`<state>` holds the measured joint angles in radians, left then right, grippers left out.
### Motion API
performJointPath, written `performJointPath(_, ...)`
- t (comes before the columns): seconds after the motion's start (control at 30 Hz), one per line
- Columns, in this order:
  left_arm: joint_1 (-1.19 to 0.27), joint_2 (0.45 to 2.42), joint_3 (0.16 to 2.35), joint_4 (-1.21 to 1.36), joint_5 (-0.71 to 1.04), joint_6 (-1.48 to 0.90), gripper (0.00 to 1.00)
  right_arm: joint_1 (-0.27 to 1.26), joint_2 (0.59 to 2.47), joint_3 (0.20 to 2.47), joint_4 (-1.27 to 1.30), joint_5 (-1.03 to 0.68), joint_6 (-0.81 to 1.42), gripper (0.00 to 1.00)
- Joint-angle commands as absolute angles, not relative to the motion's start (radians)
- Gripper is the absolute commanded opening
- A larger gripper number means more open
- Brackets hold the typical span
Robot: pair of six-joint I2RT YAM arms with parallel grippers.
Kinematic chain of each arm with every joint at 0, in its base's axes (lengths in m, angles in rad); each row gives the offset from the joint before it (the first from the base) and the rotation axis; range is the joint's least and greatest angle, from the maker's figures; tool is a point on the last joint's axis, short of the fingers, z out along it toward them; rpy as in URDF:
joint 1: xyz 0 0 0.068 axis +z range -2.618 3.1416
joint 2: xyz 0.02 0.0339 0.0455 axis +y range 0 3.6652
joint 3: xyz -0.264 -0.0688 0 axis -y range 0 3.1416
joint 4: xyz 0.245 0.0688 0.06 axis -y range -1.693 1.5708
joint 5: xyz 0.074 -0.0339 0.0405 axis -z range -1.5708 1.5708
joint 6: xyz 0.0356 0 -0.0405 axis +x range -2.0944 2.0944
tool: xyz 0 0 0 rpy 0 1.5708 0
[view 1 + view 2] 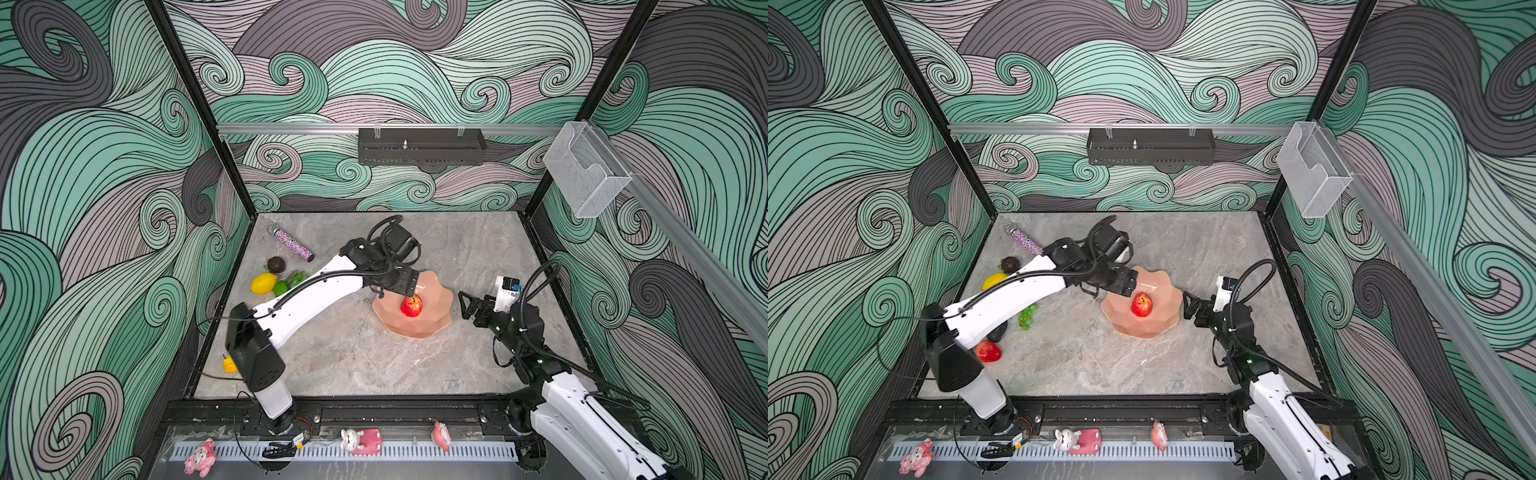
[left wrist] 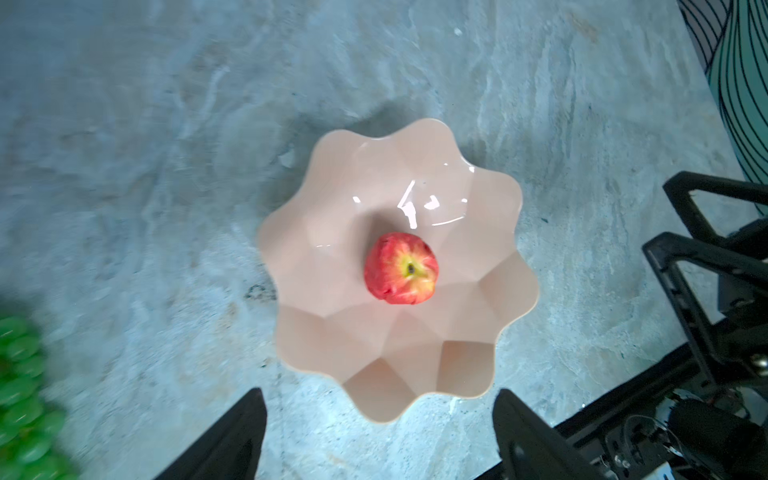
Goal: Place and organize the fake fruits in the fruit bowl
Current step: 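Move the left gripper back to the fruit cluster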
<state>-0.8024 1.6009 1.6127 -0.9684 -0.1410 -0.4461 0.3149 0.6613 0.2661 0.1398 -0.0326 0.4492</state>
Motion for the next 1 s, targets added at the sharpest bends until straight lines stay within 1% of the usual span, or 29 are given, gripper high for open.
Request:
performJointPath(0.0, -0.724, 1.479, 1.499, -0.969, -0.26, -0.469, 0.89, 0.319, 0.643, 0.273, 0.111, -0.009, 0.451, 1.0)
performJointPath(0.1, -0.595, 1.373, 1.44, -0.992, -0.255, -0.476, 0.89, 0.319, 0.643, 0.276, 0.111, -0.018, 0.457, 1.0)
performJointPath(0.2, -0.454, 1.343, 1.46, -1.124, -0.343, -0.56, 0.89, 0.319, 0.647, 0.278, 0.113, -0.022, 0.463, 1.0)
performJointPath(0.27, -0.334, 1.325, 1.46, -1.181, -0.33, -0.612, 0.9, 0.319, 0.647, 0.281, 0.109, -0.024, 0.464, 1.0)
performJointPath(0.4, -0.117, 1.262, 1.4, -1.149, -0.31, -0.622, 0.9, 0.319, 0.639, 0.278, 0.108, -0.023, 0.472, 1.0)
performJointPath(0.53, 0.055, 1.304, 1.393, -1.132, -0.291, -0.615, 0.91, 0.319, 0.637, 0.275, 0.12, -0.042, 0.488, 1.0)
performJointPath(0.63, 0.199, 1.362, 1.369, -1.112, -0.152, -0.666, 0.91, 0.319, 0.635, 0.272, 0.126, -0.049, 0.496, 1.0)
performJointPath(0.67, 0.23, 1.379, 1.363, -1.106, -0.133, -0.678, 0.91, 0.319, 0.635, 0.273, 0.125, -0.049, 0.496, 1.0)
performJointPath(0.83, 0.317, 1.438, 1.336, -1.091, -0.243, -0.732, 0.92, 0.321, 0.626, 0.274, 0.117, -0.042, 0.495, 1.0)
performJointPath(0.9, 0.356, 1.462, 1.316, -1.088, -0.251, -0.751, 0.92, 0.323, 0.627, 0.272, 0.118, -0.039, 0.497, 1.0)
performJointPath(0.97, 0.427, 1.475, 1.287, -1.079, -0.2, -0.774, 0.93, 0.325, 0.632, 0.263, 0.127, -0.039, 0.513, 1.0)
